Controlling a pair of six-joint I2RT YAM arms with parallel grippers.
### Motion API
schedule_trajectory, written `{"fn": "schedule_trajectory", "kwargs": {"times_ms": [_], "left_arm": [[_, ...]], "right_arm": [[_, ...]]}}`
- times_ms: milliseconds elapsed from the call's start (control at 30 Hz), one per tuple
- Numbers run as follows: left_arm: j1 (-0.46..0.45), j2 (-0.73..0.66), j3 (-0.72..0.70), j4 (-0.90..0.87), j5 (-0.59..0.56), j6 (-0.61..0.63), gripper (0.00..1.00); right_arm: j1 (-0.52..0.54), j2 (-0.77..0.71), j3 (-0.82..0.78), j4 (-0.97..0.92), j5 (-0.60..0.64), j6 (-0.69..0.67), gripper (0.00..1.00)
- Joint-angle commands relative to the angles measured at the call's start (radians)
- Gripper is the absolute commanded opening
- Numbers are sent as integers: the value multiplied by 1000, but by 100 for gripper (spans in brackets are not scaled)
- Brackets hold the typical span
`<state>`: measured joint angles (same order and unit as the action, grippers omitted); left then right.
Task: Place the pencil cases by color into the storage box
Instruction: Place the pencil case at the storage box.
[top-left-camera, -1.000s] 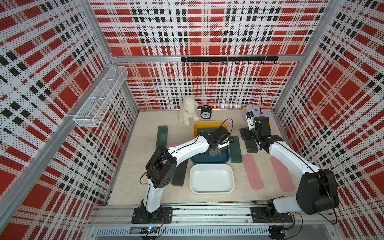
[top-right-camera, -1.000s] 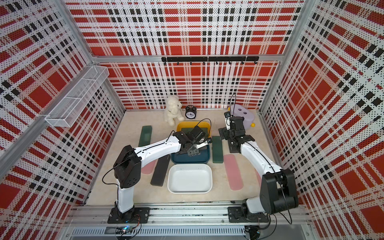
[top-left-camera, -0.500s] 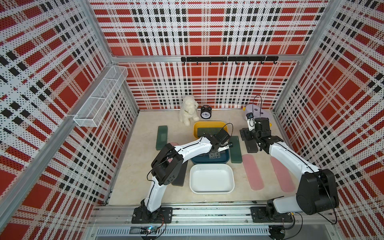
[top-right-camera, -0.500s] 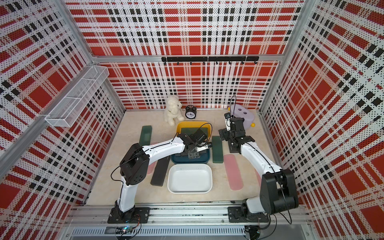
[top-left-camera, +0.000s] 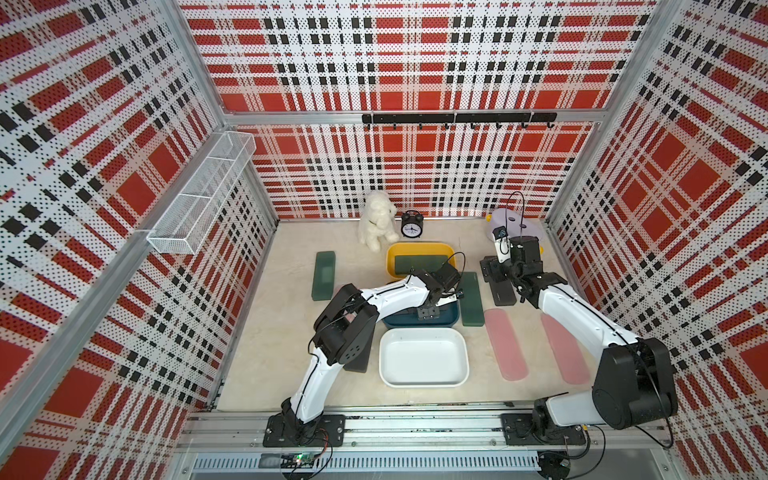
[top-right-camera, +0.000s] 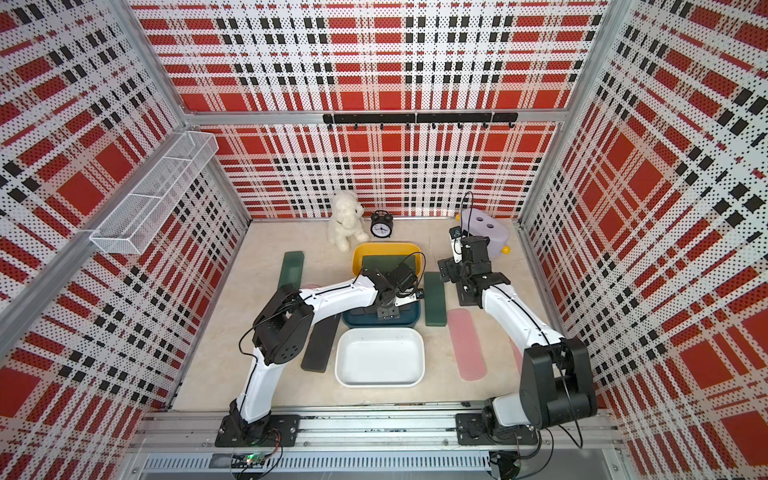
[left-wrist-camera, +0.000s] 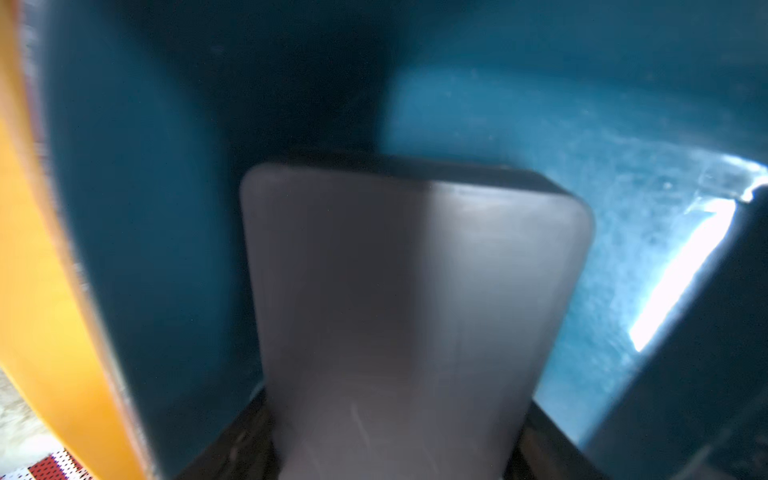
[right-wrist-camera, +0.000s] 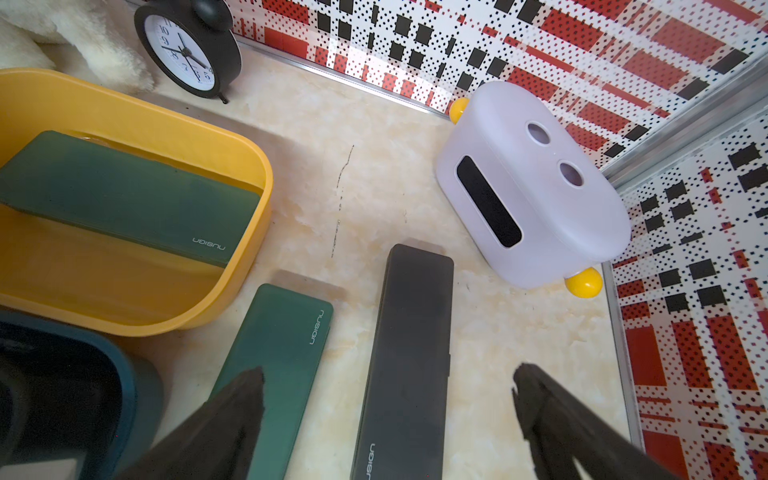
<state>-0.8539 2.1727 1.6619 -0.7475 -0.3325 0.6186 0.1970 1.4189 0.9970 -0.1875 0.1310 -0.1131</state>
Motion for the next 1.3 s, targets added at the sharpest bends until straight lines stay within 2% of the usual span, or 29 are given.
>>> {"fn": "schedule_trajectory", "kwargs": {"times_ms": [0,500,733,767,933,967,1000,1233,1267], "left_arm": [[3,26,28,12,-26,0,7],[-7,47,21,17,-48,-10,20],[-5,35,20,20,-37,-23,33],[-7,34,20,20,-36,-26,39],[-7,30,16,20,-31,-29,41],[-6,30,15,20,-31,-29,65],[-7,32,13,20,-31,-29,81],[-8,30,14,20,-43,-29,83],[-10,28,15,21,-43,-29,88]], "right_arm": [[-11,-11,-10,26,-11,7,100],[-18,-1,-8,29,-18,4,100],[-19,-6,-2,25,-21,3,100],[-19,-7,-2,25,-21,1,100],[-21,-9,3,20,-21,1,100],[-21,-9,5,19,-22,1,100],[-21,-9,6,19,-23,0,100],[-21,-12,9,16,-26,1,100],[-20,-12,10,16,-26,0,100]]}}
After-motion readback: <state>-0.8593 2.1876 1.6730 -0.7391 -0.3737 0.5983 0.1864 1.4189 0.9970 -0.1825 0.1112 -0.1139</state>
